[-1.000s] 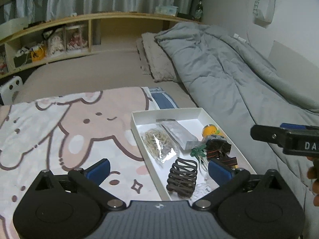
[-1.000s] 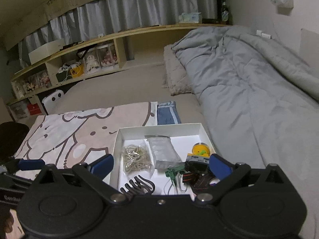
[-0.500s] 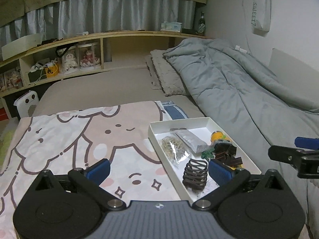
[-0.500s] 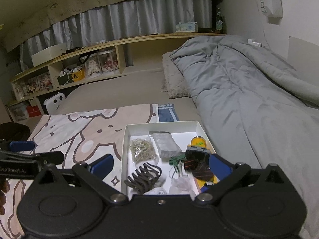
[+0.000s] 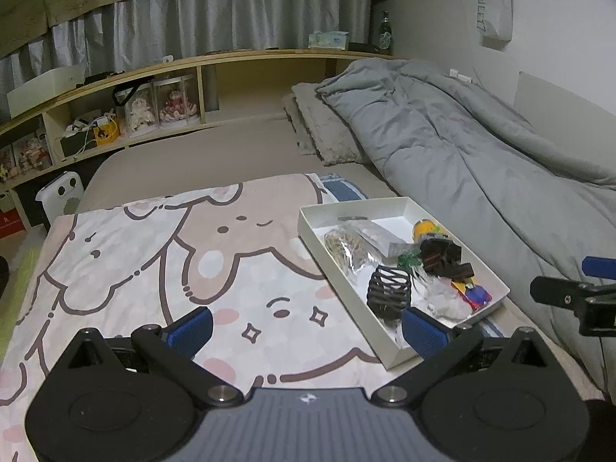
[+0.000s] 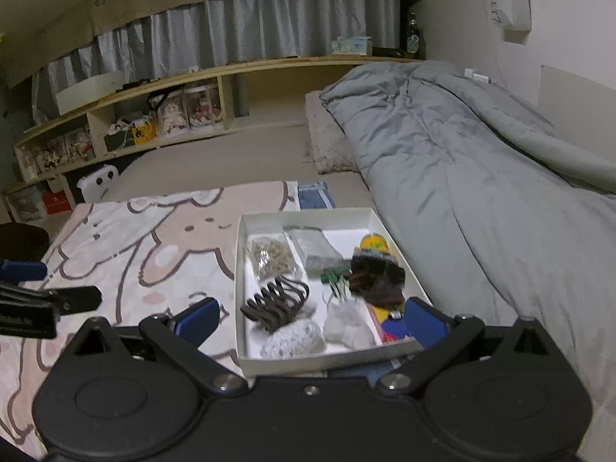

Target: Organize objects

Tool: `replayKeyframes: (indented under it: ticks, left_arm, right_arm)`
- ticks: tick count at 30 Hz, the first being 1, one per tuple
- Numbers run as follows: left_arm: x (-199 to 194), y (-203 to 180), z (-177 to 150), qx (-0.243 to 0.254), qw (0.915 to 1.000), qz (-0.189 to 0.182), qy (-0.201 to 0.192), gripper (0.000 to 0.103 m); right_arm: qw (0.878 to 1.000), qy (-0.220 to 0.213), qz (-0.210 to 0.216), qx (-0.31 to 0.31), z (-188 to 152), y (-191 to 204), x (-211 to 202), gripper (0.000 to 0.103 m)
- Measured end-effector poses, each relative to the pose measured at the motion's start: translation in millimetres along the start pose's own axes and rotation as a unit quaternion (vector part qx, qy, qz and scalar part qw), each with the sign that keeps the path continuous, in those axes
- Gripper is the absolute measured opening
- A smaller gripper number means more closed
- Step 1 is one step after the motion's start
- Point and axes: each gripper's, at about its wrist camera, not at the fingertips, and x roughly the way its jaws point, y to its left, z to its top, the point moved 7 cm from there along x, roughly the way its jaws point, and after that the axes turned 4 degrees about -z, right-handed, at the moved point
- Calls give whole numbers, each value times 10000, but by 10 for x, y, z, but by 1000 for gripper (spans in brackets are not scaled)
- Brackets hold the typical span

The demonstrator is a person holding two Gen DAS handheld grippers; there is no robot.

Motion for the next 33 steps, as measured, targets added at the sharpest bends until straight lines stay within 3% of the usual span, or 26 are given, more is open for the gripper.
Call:
replayKeyframes:
  ticks: [14,33]
  left_arm:
    - [44,105,-262,-47,9998,46,176,103]
    - [99,102,-341,-70,9996,61,252,103]
  right_arm:
    - [9992,39,-402,9,-338,15,-32,103]
    - [9983,107,-564,-40,-397,37,25,103]
